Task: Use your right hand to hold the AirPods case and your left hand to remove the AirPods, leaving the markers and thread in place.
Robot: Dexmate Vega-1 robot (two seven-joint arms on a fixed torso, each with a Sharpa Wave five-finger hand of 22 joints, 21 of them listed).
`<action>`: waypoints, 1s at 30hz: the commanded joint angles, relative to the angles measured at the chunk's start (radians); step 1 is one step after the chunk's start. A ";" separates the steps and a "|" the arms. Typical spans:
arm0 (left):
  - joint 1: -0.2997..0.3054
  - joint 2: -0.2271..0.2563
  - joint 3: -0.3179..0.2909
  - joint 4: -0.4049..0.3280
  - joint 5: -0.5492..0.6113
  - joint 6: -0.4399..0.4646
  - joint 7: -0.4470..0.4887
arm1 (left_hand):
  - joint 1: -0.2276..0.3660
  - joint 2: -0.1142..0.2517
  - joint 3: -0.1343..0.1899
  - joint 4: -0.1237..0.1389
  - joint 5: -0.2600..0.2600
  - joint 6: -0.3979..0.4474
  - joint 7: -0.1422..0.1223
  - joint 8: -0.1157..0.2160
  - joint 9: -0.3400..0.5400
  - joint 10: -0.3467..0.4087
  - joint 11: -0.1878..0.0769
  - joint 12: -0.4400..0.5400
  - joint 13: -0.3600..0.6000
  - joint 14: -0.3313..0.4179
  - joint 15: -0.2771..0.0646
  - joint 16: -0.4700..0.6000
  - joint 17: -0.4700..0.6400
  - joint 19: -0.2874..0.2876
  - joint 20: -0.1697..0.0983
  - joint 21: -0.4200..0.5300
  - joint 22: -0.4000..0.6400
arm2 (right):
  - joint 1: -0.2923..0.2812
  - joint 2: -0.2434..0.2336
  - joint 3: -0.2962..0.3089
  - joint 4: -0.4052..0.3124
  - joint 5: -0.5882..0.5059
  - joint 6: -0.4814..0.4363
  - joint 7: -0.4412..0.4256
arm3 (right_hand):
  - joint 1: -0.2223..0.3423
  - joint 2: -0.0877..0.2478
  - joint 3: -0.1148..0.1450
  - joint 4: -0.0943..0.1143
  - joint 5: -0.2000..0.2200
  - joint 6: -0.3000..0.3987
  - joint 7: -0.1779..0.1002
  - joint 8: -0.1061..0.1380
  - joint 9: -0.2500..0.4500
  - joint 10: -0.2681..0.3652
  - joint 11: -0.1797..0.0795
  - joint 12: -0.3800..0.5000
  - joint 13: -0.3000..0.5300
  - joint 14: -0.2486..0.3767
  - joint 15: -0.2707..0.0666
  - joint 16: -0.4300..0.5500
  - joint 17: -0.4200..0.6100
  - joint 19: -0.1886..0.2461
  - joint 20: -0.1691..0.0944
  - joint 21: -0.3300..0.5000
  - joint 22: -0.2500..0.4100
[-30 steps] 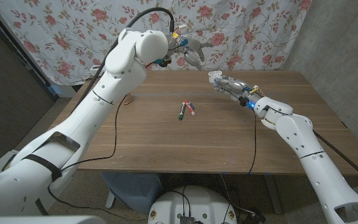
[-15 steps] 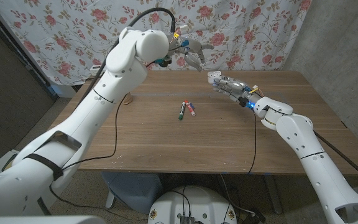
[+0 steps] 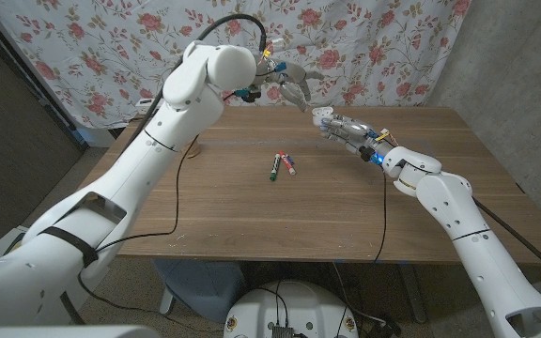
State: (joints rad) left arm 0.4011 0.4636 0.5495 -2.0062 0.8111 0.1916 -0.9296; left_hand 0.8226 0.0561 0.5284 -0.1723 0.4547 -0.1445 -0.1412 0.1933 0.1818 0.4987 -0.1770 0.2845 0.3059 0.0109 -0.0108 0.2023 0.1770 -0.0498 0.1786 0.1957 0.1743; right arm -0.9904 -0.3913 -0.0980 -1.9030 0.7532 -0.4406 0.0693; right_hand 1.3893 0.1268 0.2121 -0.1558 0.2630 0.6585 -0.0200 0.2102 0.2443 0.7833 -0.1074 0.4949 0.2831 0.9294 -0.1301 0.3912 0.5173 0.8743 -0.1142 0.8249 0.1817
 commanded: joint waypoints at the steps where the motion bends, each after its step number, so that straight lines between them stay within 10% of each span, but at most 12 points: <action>1: -0.017 0.013 0.022 0.019 -0.031 0.000 0.016 | 0.014 0.001 0.003 0.004 -0.001 0.004 -0.002 0.003 0.001 0.010 -0.002 0.005 0.005 0.012 -0.001 0.001 0.001 0.008 0.002 0.005 0.004 | 0.003 0.004 -0.002 0.004 0.004 0.004 0.003 | 0.002 0.006 -0.003 0.001 0.004 -0.005 -0.005 -0.001 0.001 0.027 -0.024 0.061 0.083 0.009 -0.108 -0.001 0.003 -0.005 -0.074 0.009 0.000; 30: -0.054 0.030 0.064 0.055 -0.061 0.005 0.015 | 0.016 -0.007 0.001 0.007 -0.014 0.028 -0.003 0.007 0.001 0.025 0.001 0.003 0.013 0.034 -0.008 0.003 0.001 0.016 0.000 0.005 0.004 | 0.011 0.004 -0.005 0.015 0.002 0.002 0.013 | 0.003 0.006 -0.004 0.001 0.004 -0.006 -0.006 -0.002 0.002 0.029 -0.025 0.060 0.084 0.012 -0.108 -0.004 0.005 -0.009 -0.075 0.022 0.000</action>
State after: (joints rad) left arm 0.3590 0.4903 0.5995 -1.9646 0.7567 0.2009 -0.9103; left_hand 0.8318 0.0551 0.5282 -0.1723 0.4435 -0.1231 -0.1413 0.1933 0.1820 0.5200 -0.1769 0.2885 0.3136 0.0343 -0.0232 0.2023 0.1771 -0.0391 0.1787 0.1957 0.1743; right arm -0.9780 -0.3879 -0.1017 -1.8853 0.7575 -0.4385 0.0802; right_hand 1.3865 0.1237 0.2121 -0.1558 0.2613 0.6534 -0.0251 0.2102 0.2440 0.7823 -0.1084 0.4949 0.2831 0.9294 -0.1302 0.3912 0.5178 0.8706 -0.1108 0.8396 0.1817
